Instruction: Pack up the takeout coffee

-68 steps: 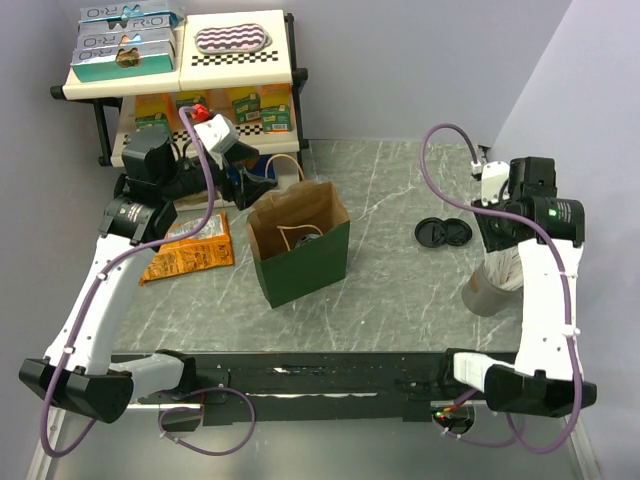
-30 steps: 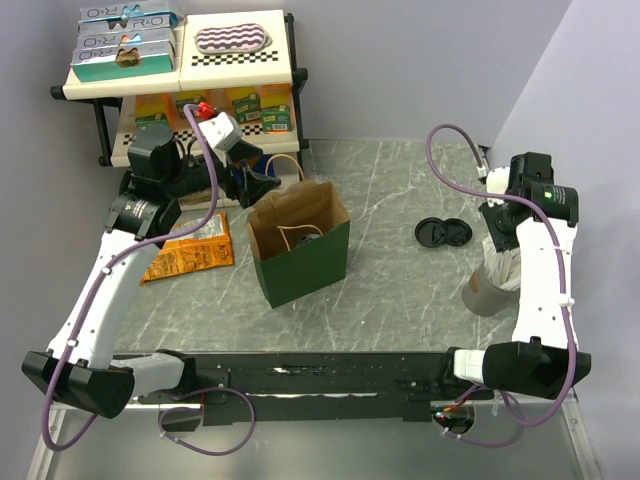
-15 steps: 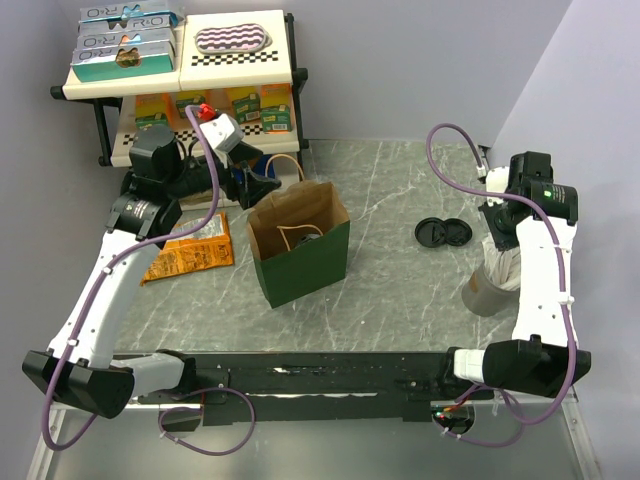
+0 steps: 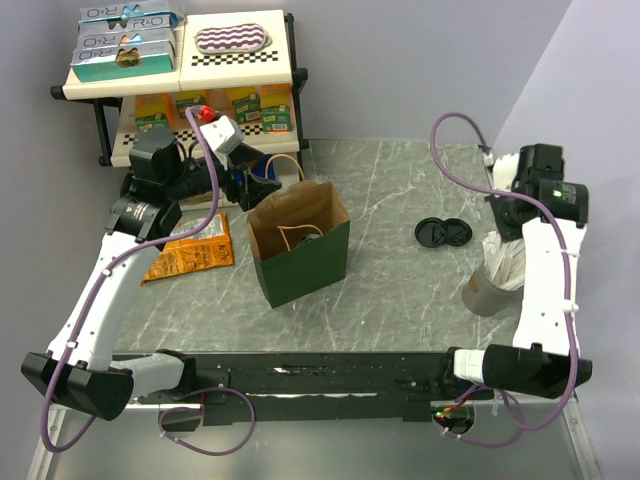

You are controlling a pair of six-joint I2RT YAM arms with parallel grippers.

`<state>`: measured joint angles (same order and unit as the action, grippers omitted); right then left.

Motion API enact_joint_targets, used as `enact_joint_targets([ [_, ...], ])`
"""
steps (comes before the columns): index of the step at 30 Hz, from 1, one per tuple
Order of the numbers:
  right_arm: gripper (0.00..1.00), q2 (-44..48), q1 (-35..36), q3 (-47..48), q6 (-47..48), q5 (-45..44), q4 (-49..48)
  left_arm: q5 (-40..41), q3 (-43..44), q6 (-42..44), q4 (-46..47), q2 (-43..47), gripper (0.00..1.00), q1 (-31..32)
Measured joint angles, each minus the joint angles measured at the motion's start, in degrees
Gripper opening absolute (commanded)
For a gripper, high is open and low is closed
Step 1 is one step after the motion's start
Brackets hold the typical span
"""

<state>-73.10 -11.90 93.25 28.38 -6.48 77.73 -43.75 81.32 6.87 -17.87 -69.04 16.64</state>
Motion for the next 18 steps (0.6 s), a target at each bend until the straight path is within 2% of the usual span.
enact_joint_targets([
  [4,0.0,1.7,0.0,9.3,-0.1,-0.1,-0.3,0.0,0.0,0.0,-0.1,0.0,0.84,0.0],
  [10,0.0,3.0,-0.2,28.2,-0.5,2.6,-0.5,1.2,3.0,0.9,-2.5,-1.2,0.84,0.0],
  [14,0.0,3.5,-0.2,35.9,-1.7,11.8,-1.1,4.2,8.5,1.7,-5.3,-3.3,0.86,0.0],
  [18,0.0,6.0,-0.2,35.9,-4.7,23.6,-3.0,9.8,13.4,2.8,-7.9,-4.4,0.88,0.0],
])
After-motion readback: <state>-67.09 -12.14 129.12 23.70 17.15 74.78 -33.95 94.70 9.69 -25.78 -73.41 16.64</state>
